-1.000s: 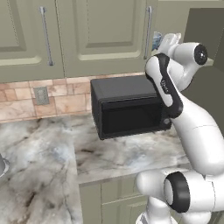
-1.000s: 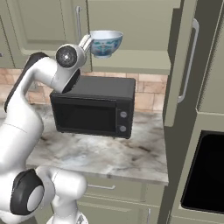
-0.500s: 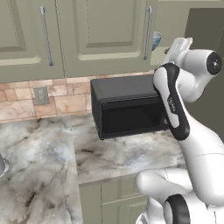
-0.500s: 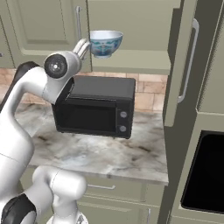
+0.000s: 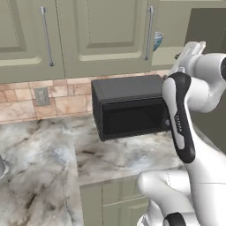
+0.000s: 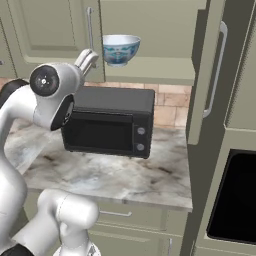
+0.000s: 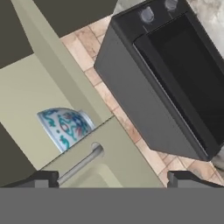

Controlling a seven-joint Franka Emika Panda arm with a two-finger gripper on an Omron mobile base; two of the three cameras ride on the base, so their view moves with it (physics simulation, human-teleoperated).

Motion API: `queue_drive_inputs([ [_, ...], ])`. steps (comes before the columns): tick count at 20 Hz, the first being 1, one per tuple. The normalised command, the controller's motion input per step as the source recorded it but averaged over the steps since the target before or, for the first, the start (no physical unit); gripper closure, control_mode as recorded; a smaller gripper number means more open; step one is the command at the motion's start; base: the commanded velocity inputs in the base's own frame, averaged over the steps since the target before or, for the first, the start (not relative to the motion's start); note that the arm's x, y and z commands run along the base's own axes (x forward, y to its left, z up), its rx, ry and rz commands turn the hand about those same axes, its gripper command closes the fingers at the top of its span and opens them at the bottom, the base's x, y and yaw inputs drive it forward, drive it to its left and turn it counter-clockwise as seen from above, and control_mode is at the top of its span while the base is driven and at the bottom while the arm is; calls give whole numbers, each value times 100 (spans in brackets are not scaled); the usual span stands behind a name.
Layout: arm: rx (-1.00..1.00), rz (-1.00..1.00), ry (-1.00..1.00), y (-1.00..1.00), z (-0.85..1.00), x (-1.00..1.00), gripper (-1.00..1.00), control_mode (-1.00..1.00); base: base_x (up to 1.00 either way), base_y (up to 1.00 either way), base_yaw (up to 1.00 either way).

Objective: Pick the mug and place it in the sink. Pick the bowl and place it in the open cabinet and then close the cabinet.

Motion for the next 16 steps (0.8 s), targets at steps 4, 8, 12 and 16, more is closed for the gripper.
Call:
queue_drive_inputs([
  [4, 0, -1, 0, -24, 0, -41, -100, -100, 0, 0, 0],
  [8, 0, -1, 1, -32, 0, -39, -100, -100, 0, 0, 0],
  [12, 0, -1, 0, -27, 0, -50, -100, -100, 0, 0, 0],
  [16, 0, -1, 1, -16, 0, -47, -100, -100, 0, 0, 0],
])
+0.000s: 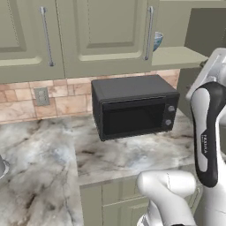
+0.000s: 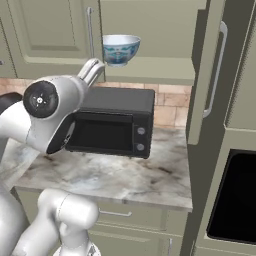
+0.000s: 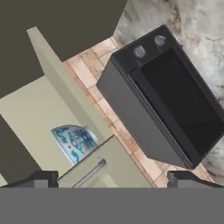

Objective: Pick the mug and place it in the sink. Pick the bowl and place it in the open cabinet and then close the cabinet.

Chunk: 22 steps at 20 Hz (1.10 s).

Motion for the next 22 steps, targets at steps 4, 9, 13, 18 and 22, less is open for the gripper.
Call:
queue_drive_inputs([
  [4, 0, -4, 0, -11, 2, -48, -100, -100, 0, 0, 0],
  [9, 0, -4, 0, -25, 0, -55, -100, -100, 0, 0, 0],
  [13, 0, -6, 0, -23, 0, -57, -100, -100, 0, 0, 0],
  [18, 0, -6, -5, -10, 0, -59, -100, -100, 0, 0, 0],
  [22, 0, -6, 0, -34, 6, -41, -100, -100, 0, 0, 0],
])
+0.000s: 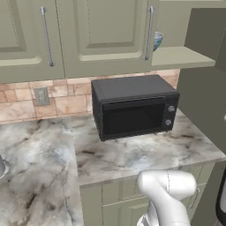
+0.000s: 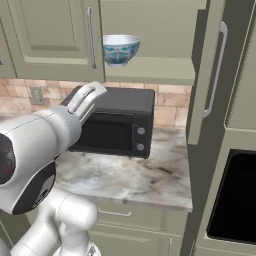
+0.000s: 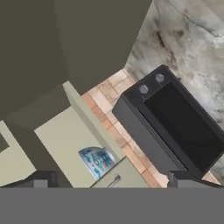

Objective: Pick the mug and place it in the sink. Pick the bowl and place it in the open cabinet and then close the cabinet.

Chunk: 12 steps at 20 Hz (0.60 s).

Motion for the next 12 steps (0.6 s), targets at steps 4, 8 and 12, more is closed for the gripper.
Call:
queue_drive_inputs([
  [4, 0, -4, 0, -42, 13, -29, -100, -100, 0, 0, 0],
  [8, 1, 0, 0, -55, 28, -40, -100, -100, 0, 0, 0],
  [12, 0, 0, 0, -34, 33, -44, -100, -100, 0, 0, 0],
])
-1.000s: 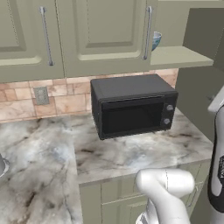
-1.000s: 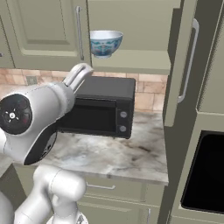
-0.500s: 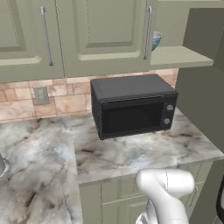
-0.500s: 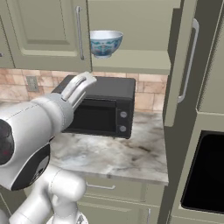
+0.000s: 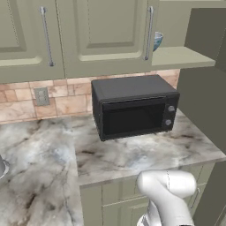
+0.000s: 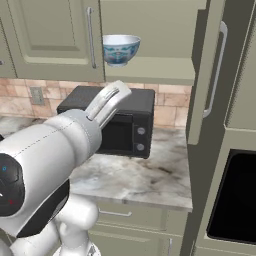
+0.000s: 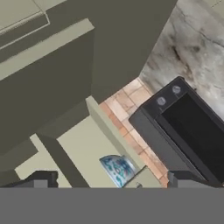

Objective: Pick the mug and place it in the sink. Pick the bowl and place it in the open cabinet and then close the cabinet.

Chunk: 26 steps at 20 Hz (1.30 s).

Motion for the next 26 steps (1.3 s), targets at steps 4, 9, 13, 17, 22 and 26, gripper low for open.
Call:
queue_drive_inputs([
  [4, 0, -2, 2, -41, 24, -47, -100, -100, 0, 0, 0],
  [9, -11, -2, 5, -61, 5, -47, -100, -100, 0, 0, 0],
  [13, -26, -3, 17, -54, 0, -22, -100, -100, 0, 0, 0],
  [17, -36, -4, 24, -52, 0, -2, -100, -100, 0, 0, 0],
  [22, -36, -1, 9, -49, 0, 0, -100, -100, 0, 0, 0],
  [26, -24, 0, -1, -27, -2, 0, -100, -100, 0, 0, 0],
])
